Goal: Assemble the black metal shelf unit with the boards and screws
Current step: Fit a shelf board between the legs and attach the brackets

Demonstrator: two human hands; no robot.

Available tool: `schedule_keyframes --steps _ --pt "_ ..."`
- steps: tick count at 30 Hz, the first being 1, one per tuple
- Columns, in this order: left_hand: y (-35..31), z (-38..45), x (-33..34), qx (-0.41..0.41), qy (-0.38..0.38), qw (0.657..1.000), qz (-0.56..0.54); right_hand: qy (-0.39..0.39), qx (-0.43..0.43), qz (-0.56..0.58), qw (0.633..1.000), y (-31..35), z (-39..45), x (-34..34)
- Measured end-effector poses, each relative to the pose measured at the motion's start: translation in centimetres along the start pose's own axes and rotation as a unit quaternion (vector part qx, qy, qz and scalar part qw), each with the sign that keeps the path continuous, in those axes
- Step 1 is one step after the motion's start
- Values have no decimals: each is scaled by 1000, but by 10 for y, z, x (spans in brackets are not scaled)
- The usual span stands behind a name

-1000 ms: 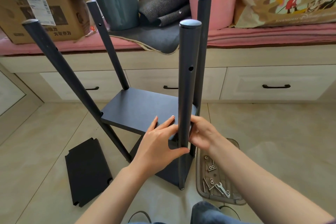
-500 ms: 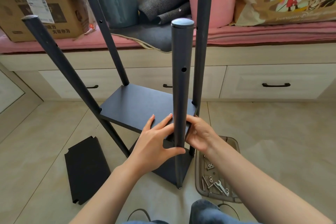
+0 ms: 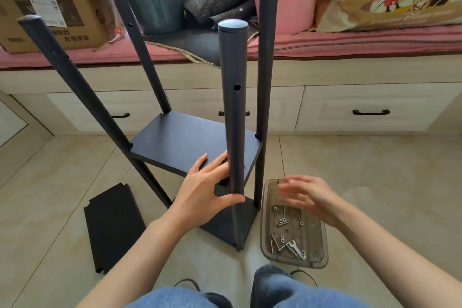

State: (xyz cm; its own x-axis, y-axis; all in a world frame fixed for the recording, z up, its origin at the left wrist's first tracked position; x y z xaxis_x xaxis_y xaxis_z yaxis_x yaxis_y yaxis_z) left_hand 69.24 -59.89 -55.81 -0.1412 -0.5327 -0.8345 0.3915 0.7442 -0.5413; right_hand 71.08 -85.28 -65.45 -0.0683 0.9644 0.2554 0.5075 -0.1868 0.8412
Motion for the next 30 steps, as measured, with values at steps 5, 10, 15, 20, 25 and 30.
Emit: schedule_keyframes --steps 5,10,15,20,25,30 --pt "-8 -2 -3 -4 -1 1000 -12 -52 73 -225 970 -68 6 -38" --pt "-13 -2 -7 2 -8 999 -42 -35 82 -457 885 -114 35 -36" --pt "-11 -4 -7 -14 -6 999 -48 -28 98 -570 816 -142 61 -37" --pt "-12 -2 -5 -30 18 997 -64 9 92 -670 737 -155 76 -38" --pt "-16 -2 -5 -40 23 996 -73 23 68 -738 670 -158 88 -40" --pt "-15 -1 -3 -30 23 997 -74 20 39 -769 637 -139 98 -59"
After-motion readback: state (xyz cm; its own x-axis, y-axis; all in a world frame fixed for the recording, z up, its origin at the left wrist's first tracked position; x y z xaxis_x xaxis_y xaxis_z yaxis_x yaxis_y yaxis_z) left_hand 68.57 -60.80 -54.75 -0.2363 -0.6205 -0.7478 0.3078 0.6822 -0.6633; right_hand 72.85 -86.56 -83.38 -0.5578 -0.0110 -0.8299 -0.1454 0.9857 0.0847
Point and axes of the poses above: each hand's wrist, its own z-axis towards the middle knuckle, its own x-axis out of the palm, y = z × x, the point moved 5 cm from there along z, towards the middle knuckle, and after that the axes turned 4 degrees about y, right-handed, at the moved point
